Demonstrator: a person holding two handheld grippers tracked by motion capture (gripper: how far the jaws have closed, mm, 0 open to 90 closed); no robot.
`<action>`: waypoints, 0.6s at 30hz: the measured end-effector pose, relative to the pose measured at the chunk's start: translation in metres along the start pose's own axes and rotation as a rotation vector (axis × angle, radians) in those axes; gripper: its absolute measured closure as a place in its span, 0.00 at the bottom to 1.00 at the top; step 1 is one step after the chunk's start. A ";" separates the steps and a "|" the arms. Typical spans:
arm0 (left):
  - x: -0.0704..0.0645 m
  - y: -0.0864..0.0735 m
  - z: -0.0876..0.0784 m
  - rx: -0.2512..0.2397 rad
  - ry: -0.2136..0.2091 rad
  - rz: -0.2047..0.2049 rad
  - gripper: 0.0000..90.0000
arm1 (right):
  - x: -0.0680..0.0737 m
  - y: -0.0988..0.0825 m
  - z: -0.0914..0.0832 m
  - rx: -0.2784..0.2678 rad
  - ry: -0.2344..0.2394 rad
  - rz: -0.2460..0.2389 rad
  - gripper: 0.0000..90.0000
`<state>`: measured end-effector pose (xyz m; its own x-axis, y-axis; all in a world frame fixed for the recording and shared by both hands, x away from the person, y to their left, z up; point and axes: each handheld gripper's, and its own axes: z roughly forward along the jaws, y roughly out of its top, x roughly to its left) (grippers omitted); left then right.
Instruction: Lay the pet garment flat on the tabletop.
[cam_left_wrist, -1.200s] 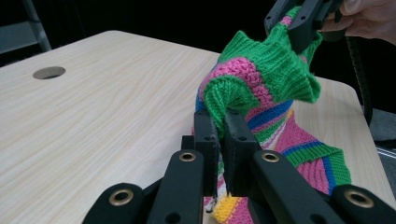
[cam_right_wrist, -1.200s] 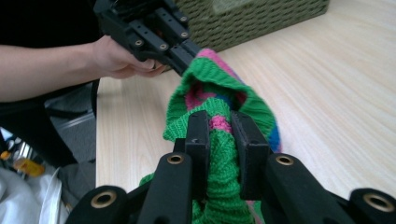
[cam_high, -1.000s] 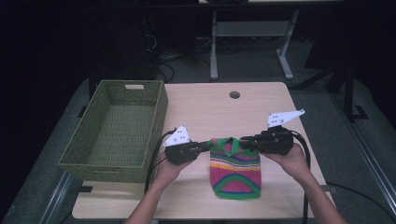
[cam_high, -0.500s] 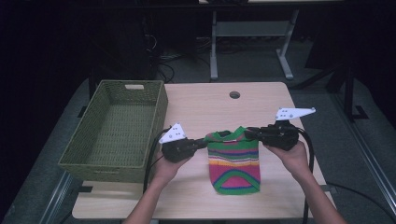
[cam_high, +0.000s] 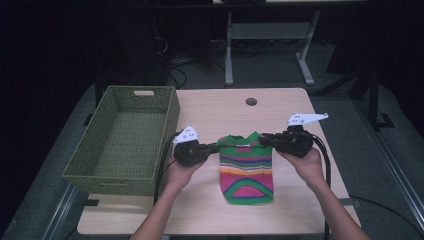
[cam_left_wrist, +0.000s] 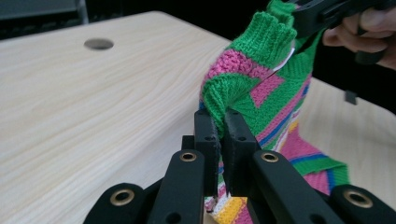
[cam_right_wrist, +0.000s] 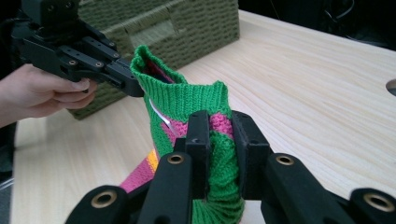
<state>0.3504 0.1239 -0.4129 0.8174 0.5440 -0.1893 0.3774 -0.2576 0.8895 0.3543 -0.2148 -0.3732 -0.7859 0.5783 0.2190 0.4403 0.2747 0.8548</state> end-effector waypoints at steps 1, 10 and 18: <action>0.000 0.000 0.000 0.000 0.000 0.000 0.95 | 0.000 0.000 0.000 0.000 0.000 0.000 0.86; 0.021 0.004 0.029 -0.004 0.107 -0.053 0.65 | -0.033 0.003 0.029 0.031 -0.133 0.083 0.59; 0.022 -0.001 0.038 0.083 0.132 -0.040 0.57 | -0.054 -0.014 0.037 0.113 -0.149 0.134 0.55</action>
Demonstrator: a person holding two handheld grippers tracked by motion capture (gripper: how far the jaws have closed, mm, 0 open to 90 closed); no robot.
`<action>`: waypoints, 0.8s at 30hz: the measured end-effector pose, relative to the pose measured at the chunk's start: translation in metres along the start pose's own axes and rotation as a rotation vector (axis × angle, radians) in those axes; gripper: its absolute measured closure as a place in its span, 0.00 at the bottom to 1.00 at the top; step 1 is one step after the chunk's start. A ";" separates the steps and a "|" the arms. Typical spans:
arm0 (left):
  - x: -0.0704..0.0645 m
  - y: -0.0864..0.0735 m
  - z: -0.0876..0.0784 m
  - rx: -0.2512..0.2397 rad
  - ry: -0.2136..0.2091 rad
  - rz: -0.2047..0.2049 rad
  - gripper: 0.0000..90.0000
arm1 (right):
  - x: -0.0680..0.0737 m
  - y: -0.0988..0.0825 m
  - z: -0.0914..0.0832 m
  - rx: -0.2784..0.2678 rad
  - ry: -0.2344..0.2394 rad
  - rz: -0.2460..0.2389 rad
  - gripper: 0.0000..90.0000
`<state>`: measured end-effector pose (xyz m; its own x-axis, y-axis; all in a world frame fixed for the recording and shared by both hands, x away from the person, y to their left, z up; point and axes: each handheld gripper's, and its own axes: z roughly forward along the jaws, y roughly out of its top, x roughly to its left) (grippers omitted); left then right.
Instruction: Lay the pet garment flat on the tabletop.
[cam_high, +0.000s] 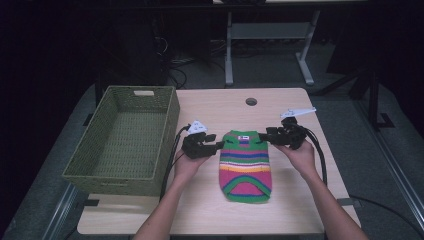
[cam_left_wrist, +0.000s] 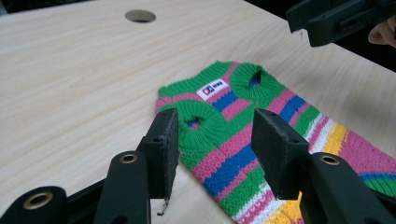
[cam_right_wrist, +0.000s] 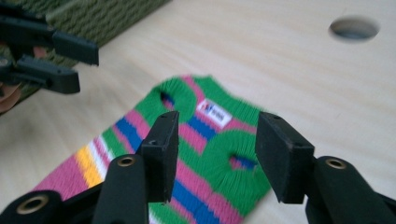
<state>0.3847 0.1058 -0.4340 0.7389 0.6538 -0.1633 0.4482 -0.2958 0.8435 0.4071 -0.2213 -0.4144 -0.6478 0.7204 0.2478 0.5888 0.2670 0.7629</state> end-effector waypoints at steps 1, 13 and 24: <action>0.000 0.000 0.000 0.000 0.000 0.000 0.58 | 0.000 0.000 0.000 0.000 0.000 0.000 0.55; -0.018 -0.010 0.018 0.160 -0.077 0.086 0.85 | 0.004 -0.030 0.012 0.201 0.073 -0.025 0.83; -0.018 -0.019 0.034 0.285 -0.070 0.105 0.90 | 0.005 -0.037 0.037 0.251 0.082 -0.026 0.79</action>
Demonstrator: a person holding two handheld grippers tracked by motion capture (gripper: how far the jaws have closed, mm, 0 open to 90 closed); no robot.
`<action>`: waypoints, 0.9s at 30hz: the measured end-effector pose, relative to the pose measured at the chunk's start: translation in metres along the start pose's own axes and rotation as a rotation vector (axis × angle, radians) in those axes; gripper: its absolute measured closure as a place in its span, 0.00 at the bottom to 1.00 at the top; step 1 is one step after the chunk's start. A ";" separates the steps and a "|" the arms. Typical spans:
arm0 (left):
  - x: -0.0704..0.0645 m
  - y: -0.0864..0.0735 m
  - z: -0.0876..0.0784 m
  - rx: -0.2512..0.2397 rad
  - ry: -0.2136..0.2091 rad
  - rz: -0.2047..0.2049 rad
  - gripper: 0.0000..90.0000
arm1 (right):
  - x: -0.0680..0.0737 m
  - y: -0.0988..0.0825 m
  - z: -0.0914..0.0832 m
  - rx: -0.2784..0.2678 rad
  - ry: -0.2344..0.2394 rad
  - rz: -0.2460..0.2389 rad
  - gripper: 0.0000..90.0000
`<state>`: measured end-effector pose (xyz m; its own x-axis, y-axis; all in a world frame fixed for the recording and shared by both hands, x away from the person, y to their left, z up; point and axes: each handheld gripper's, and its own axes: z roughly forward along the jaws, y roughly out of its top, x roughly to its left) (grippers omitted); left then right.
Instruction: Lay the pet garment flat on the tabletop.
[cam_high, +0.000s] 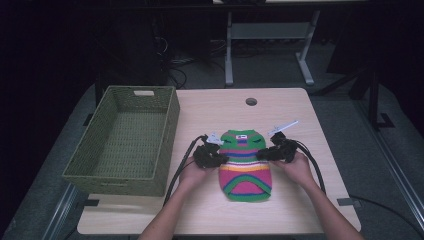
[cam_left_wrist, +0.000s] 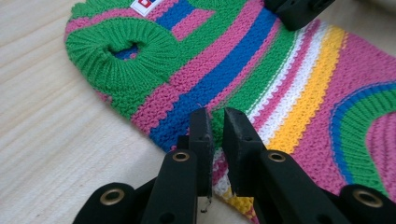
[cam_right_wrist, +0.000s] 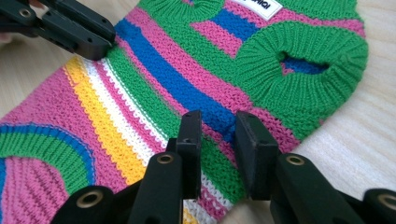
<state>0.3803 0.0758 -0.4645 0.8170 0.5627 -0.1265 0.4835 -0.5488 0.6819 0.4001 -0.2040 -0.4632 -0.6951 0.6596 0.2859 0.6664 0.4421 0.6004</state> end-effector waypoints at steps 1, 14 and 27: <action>0.000 0.000 0.000 -0.002 0.010 -0.009 0.90 | -0.001 0.000 0.000 -0.005 0.005 0.002 0.79; 0.001 0.002 -0.001 -0.013 0.022 -0.023 0.86 | -0.008 -0.003 0.000 -0.040 0.045 0.041 0.72; -0.001 0.004 -0.016 -0.075 -0.044 -0.053 0.73 | -0.009 -0.004 -0.021 -0.132 0.094 0.034 0.59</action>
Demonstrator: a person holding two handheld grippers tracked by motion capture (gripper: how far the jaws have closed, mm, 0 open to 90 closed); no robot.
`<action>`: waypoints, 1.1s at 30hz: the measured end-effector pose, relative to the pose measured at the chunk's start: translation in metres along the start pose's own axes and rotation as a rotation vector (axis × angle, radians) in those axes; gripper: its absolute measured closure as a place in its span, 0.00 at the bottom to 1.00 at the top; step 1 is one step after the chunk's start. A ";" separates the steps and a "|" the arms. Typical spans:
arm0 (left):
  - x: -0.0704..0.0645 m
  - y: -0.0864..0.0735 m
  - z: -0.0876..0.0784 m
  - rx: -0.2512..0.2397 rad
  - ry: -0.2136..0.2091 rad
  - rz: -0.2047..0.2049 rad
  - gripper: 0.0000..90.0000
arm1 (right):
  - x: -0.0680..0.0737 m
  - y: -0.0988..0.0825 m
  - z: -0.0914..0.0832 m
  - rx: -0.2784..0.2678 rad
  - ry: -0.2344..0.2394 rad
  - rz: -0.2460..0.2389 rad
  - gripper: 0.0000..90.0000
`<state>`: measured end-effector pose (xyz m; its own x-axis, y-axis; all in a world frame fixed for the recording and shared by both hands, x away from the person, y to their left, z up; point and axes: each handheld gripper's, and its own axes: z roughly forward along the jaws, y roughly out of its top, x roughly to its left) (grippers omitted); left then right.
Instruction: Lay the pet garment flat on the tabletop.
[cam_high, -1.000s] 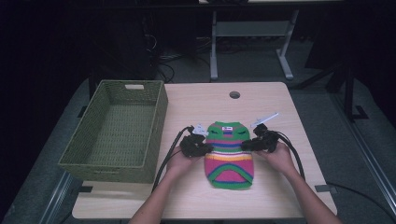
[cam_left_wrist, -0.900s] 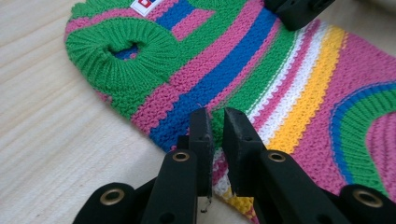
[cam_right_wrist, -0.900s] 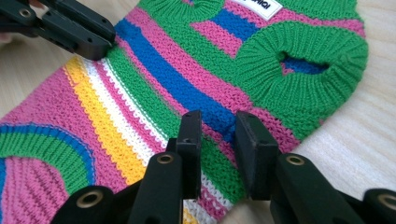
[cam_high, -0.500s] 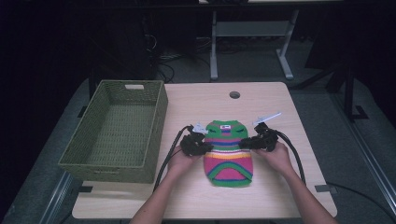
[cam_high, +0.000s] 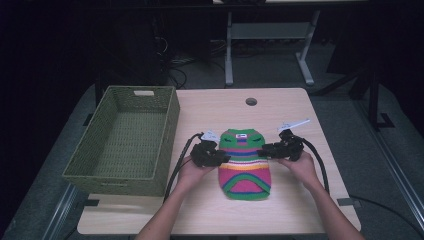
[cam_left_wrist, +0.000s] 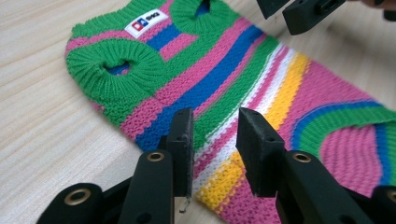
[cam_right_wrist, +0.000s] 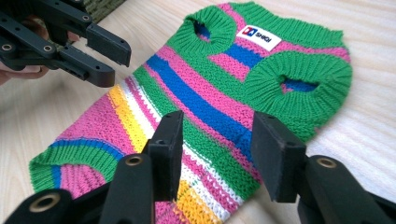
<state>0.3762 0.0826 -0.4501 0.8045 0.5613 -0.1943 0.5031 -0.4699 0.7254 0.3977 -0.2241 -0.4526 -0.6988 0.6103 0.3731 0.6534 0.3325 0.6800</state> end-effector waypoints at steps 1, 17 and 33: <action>0.001 0.001 -0.002 -0.008 -0.006 -0.005 0.73 | -0.001 0.000 -0.002 -0.004 0.002 0.000 0.58; -0.001 -0.001 -0.013 -0.050 -0.025 -0.061 0.61 | -0.007 -0.007 -0.028 -0.033 0.004 0.012 0.48; -0.006 -0.009 -0.019 -0.030 0.015 -0.038 0.54 | -0.008 -0.015 -0.040 -0.032 -0.009 0.024 0.40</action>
<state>0.3609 0.0958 -0.4431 0.7797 0.5889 -0.2126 0.5235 -0.4270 0.7373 0.3820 -0.2627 -0.4408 -0.6804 0.6241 0.3842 0.6603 0.2946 0.6908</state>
